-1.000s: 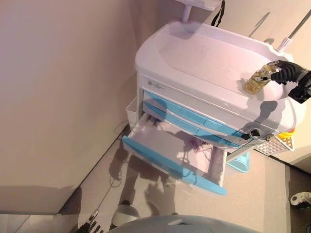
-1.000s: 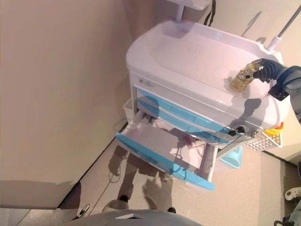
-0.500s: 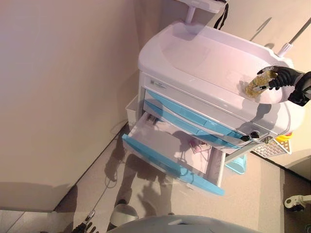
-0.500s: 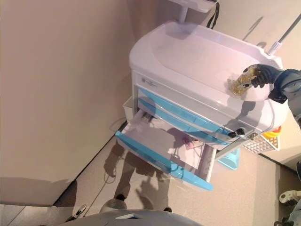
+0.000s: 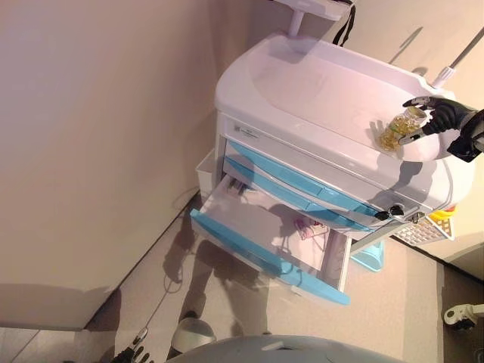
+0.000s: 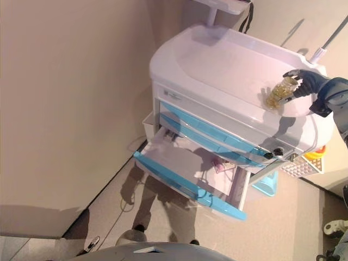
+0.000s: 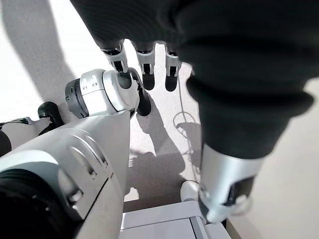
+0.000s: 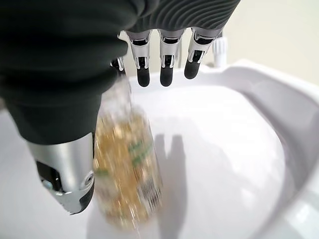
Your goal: Open the drawer and pick up the medicine
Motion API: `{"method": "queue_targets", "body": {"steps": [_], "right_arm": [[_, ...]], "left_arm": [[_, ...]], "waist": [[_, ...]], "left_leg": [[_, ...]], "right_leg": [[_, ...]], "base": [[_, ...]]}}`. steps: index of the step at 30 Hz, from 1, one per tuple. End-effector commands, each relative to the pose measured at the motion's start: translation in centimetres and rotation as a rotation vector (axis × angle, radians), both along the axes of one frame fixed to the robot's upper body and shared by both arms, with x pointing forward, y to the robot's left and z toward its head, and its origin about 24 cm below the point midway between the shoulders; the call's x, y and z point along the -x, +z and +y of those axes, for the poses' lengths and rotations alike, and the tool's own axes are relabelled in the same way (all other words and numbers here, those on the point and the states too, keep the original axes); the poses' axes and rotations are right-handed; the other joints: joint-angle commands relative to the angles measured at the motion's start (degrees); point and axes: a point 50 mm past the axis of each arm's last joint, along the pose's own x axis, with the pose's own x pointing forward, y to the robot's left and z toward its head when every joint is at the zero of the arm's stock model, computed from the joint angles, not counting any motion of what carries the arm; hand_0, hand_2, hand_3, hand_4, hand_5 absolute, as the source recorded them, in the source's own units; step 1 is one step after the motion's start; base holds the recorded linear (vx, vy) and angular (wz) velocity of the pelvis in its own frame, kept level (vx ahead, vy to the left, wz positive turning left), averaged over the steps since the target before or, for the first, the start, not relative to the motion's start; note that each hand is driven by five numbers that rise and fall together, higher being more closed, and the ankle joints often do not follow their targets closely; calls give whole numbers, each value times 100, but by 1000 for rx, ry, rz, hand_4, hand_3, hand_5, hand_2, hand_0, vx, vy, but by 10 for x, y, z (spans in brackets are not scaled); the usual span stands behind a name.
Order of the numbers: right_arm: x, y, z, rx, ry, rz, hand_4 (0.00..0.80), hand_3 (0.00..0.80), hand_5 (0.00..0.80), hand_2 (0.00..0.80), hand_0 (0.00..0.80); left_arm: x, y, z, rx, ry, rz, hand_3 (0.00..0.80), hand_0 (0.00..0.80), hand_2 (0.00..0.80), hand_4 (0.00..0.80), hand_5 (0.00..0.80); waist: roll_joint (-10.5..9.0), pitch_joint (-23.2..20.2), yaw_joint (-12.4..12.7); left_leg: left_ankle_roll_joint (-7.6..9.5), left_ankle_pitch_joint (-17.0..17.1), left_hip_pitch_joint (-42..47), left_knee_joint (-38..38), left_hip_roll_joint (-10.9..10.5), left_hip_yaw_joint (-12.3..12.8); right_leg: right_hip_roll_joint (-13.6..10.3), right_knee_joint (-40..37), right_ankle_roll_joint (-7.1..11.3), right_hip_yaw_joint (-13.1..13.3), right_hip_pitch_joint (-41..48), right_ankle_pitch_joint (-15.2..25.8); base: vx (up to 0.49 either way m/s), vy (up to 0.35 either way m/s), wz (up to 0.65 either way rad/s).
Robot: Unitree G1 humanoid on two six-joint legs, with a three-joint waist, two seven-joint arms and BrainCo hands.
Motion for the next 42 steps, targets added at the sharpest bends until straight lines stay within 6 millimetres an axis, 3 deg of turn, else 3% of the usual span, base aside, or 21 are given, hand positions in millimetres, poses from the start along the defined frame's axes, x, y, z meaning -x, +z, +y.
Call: {"method": "queue_targets", "body": {"steps": [1, 13, 18, 22, 27, 28, 30, 32, 36, 42], "right_arm": [[15, 75, -4, 59, -23, -235, 0, 0, 0, 0, 0], [35, 125, 9, 44, 45, -442, 0, 0, 0, 0, 0], [49, 145, 19, -27, 97, -581, 0, 0, 0, 0, 0], [60, 141, 28, -129, 158, -661, 0, 0, 0, 0, 0], [80, 98, 28, -277, 214, -687, 0, 0, 0, 0, 0], [85, 80, 31, -350, 260, -663, 0, 0, 0, 0, 0], [97, 55, 35, -407, 313, -620, 0, 0, 0, 0, 0], [108, 17, 50, -545, 436, -485, 0, 0, 0, 0, 0], [122, -34, 70, -675, 599, -218, 0, 0, 0, 0, 0], [131, -106, 81, -950, 678, 183, 0, 0, 0, 0, 0]], "left_arm": [[6, 3, 7, -10, -37, 15, 0, 0, 0, 0, 0], [6, 1, 3, -7, -70, -5, 0, 0, 0, 0, 0], [1, 1, 0, -40, -249, -1, 0, 0, 0, 0, 0], [-12, 1, -7, -107, -487, -3, 0, 0, 0, 0, 0], [-29, 3, -15, -231, -792, 0, 0, 0, 0, 0, 0], [-35, 4, -19, -274, -882, -17, 0, 0, 0, 0, 0], [-44, 6, -22, -316, -1009, -33, 0, 0, 0, 0, 0], [-59, 10, -26, -410, -1181, -52, 0, 0, 0, 0, 0], [-94, 22, -33, -556, -1400, -127, 0, 0, 0, 0, 0], [-144, 45, -40, -710, -1533, -254, 0, 0, 0, 0, 0]], "waist": [[-15, -246, 79], [-38, -347, -191], [8, -378, -394], [119, -395, -655], [229, -393, -1049], [290, -378, -1232], [323, -349, -1346], [412, -288, -1589], [505, -185, -1957], [599, -11, -2335]], "left_leg": [[135, -108, -272, 44, -122, -155], [149, -138, -268, 68, -98, 99], [158, -175, -267, 110, -77, 255], [165, -217, -273, 155, -59, 411], [173, -275, -258, 216, -16, 655], [171, -297, -255, 241, -3, 731], [176, -339, -245, 270, 13, 830], [177, -394, -216, 328, 38, 995], [188, -482, -110, 423, 79, 1319], [179, -543, -63, 578, 96, 1662]], "right_leg": [[-72, 486, 272, -274, 79, -318], [-84, 458, 283, -109, -18, -269], [-76, 478, 297, 9, -95, -257], [-71, 513, 306, 152, -187, -264], [-61, 558, 318, 387, -304, -269], [-55, 572, 323, 490, -351, -265], [-55, 589, 333, 605, -404, -263], [-55, 621, 346, 781, -473, -259], [-64, 680, 400, 1016, -562, -232], [-86, 767, 480, 1221, -697, -195]], "base": [[-14, 11, -8], [-21, 2, -5], [-38, -17, -15], [-48, -4, -16], [-42, -3, -12], [-33, -6, -28], [-40, -9, -32], [-38, -4, -35], [-16, 1, -38], [-44, -14, -35]]}}
